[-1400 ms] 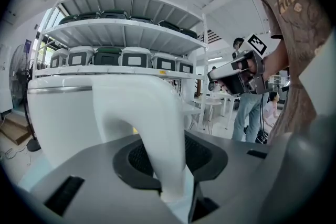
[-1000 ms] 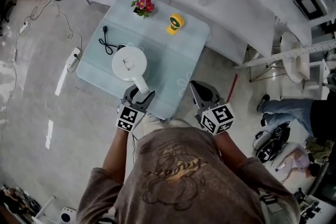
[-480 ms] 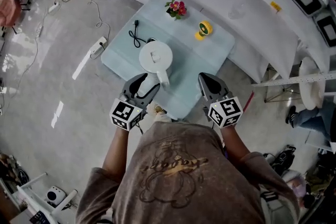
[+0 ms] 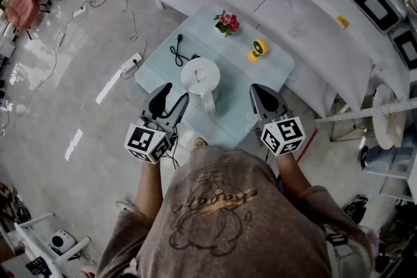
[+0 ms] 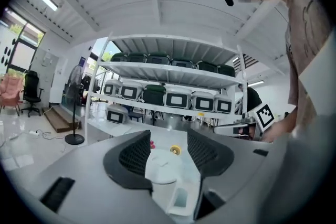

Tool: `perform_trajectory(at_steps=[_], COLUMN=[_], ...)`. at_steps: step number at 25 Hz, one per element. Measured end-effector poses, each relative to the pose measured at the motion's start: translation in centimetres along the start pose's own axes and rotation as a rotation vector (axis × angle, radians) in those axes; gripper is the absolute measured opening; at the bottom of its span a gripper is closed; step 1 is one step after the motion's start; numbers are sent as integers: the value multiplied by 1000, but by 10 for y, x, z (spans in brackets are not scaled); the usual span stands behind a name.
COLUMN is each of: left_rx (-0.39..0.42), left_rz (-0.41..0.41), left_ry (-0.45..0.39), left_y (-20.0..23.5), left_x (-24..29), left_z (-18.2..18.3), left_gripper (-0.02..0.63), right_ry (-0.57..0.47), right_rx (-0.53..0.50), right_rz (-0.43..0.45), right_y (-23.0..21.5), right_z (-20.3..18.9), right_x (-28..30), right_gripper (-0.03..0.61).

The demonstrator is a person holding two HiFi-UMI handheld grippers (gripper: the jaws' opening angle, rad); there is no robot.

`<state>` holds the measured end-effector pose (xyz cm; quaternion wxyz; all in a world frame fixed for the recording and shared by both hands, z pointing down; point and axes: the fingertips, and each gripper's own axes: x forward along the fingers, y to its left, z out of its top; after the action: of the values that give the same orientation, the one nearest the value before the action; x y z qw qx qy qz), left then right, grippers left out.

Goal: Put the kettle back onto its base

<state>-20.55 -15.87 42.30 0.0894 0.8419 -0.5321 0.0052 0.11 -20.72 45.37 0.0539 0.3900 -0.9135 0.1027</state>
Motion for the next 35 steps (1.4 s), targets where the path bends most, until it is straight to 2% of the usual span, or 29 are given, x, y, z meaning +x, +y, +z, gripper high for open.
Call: perform_trajectory(at_steps=[2, 5, 10, 16, 20, 35], left_rx=[-23, -1, 7, 10, 6, -31], left_rz=[43, 95, 154, 203, 230, 230], left_ry=[-30, -37, -13, 7, 31, 21], left_y=[2, 7, 15, 20, 23, 18], left_x=[-4, -10, -17, -21, -22, -23], left_z=[7, 7, -6, -26, -40, -40], left_gripper=[232, 205, 163, 65, 25, 21], right_ry=[-16, -25, -27, -8, 6, 17], right_rx=[3, 8, -3, 2, 0, 2], right_rz=[-9, -8, -14, -15, -9, -22], right_y=[-1, 1, -1, 0, 4, -1], right_z=[5, 5, 1, -11, -20, -28], right_x=[-2, -2, -1, 0, 2, -3], right_gripper=[0, 1, 0, 0, 0, -2])
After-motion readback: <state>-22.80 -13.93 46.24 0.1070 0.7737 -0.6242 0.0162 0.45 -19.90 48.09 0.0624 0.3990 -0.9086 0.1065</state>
